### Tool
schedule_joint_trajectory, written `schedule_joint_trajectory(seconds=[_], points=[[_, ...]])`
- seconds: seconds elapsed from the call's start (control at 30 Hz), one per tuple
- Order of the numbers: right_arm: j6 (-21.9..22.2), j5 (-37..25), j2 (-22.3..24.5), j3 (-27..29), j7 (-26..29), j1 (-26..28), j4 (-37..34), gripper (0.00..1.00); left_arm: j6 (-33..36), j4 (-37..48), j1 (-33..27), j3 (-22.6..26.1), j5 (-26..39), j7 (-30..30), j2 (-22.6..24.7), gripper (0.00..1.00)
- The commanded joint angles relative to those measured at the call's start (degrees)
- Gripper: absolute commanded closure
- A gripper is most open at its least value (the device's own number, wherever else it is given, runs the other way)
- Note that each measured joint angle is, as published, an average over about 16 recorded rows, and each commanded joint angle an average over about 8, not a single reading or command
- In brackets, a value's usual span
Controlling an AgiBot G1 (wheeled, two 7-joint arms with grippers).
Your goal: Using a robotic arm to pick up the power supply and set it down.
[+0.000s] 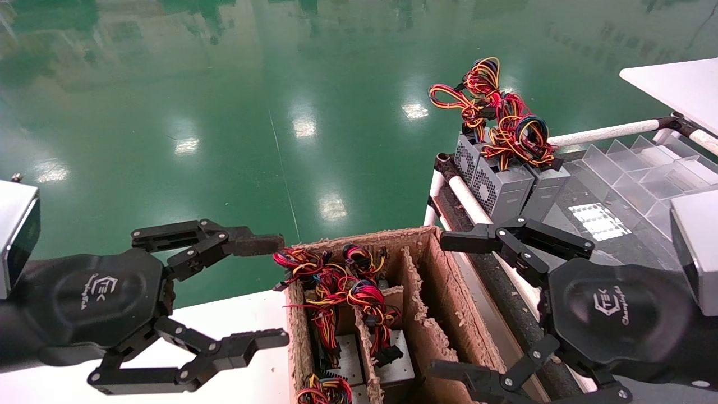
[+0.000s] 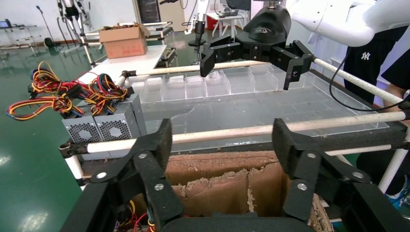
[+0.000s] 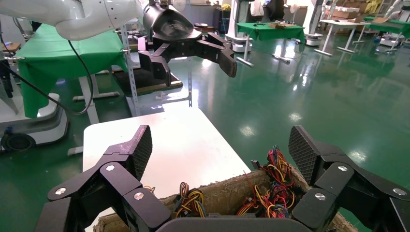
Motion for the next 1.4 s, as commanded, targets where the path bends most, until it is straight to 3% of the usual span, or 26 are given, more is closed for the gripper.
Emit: schedule_joint_trajectory(seconds=[0.03, 0.93, 1.0, 1.23, 1.27, 1.4], points=[[0.00, 0.00, 0.00, 0.00, 0.00, 0.00, 0.00, 0.00, 0.00, 0.00, 0.00, 0.00, 0.00, 0.00, 0.00, 1.00], [0.00, 0.00, 0.00, 0.00, 0.00, 0.00, 0.00, 0.00, 0.00, 0.00, 0.00, 0.00, 0.00, 0.00, 0.00, 1.00], [0.00, 0.00, 0.00, 0.00, 0.00, 0.00, 0.00, 0.00, 0.00, 0.00, 0.00, 0.00, 0.00, 0.00, 0.00, 0.90], [0.00, 0.00, 0.00, 0.00, 0.00, 0.00, 0.00, 0.00, 0.00, 0.00, 0.00, 0.00, 0.00, 0.00, 0.00, 0.05], [-0.01, 0.01, 0.00, 0.00, 0.01, -0.01, 0.03, 0.00, 0.00, 0.00, 0.00, 0.00, 0.00, 0.00, 0.00, 0.00], [-0.02, -0.07, 0.00, -0.07, 0.05, -0.06, 0.01, 0.00, 0.00, 0.00, 0.00, 0.00, 0.00, 0.00, 0.00, 0.00]])
